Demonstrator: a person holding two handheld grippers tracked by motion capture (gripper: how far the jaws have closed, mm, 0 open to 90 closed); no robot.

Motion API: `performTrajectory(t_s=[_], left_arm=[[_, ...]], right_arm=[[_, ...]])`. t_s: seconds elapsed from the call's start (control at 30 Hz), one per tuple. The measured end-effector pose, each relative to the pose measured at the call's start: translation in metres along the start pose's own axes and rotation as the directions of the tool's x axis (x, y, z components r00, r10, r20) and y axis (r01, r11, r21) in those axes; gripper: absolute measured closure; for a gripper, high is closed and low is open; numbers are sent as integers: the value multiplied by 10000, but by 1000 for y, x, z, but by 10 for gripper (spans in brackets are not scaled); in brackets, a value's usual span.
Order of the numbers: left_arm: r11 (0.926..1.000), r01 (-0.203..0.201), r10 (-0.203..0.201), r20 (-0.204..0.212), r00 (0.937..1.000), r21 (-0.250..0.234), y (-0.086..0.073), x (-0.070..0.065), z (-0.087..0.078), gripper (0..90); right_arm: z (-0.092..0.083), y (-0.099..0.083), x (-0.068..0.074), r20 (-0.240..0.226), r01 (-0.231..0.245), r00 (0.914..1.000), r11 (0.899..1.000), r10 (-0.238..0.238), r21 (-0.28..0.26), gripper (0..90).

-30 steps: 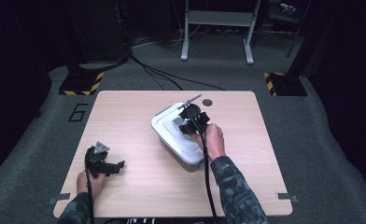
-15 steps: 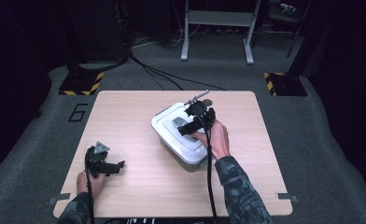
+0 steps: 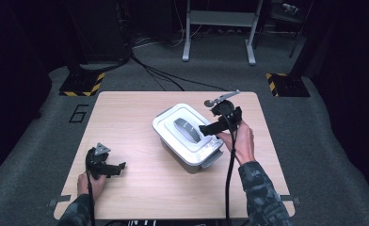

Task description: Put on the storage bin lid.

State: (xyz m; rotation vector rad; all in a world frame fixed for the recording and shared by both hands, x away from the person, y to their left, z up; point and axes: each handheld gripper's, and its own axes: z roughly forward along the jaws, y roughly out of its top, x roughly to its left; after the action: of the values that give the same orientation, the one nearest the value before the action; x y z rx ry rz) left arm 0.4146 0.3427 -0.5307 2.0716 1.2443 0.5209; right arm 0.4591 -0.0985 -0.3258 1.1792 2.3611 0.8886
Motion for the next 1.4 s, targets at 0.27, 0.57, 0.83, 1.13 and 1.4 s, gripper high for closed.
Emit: performTrajectory(t_s=[0.27,0.57,0.83,1.13,1.4], left_arm=[[10000,-85,85,-18,10000,15,0,1,0,0],[10000,-3,3,-2,10000,-1,0,0,0,0],[10000,-1,1,-6,10000,0,0,0,0,0],[10000,-6,6,-5,10000,4,0,0,0,0],[10000,-7,7,-5,10000,4,0,0,0,0]], right_arm=[[-20,-38,-31,553,-726,9958,9974,724,7,0],[-14,-95,-59,994,-1729,9800,9849,1722,-15,0],[13,-152,-70,1466,-2813,9499,9595,2761,157,0],[52,-211,-74,2020,-3341,9232,9425,3271,7,0],[60,-231,-74,2378,-3411,9116,9399,3353,-175,0]])
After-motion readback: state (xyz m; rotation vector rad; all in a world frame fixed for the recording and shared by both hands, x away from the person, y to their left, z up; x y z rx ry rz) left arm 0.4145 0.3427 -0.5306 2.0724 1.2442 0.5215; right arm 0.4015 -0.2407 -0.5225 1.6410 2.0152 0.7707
